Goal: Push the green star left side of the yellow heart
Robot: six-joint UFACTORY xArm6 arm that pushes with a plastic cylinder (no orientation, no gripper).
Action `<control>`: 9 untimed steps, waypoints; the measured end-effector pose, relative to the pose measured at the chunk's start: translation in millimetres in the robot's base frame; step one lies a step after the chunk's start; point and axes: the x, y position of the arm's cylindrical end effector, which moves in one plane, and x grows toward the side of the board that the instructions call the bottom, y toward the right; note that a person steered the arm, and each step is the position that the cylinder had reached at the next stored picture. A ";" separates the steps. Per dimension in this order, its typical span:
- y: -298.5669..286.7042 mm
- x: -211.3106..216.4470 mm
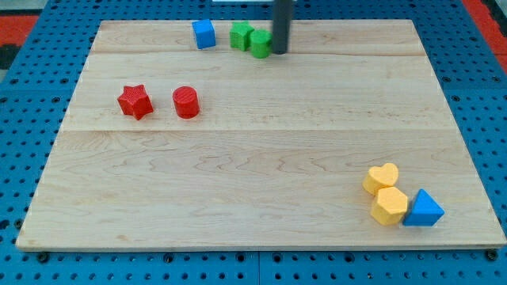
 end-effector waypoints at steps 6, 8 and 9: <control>-135.9 -14.9; -75.5 -3.6; -41.1 12.0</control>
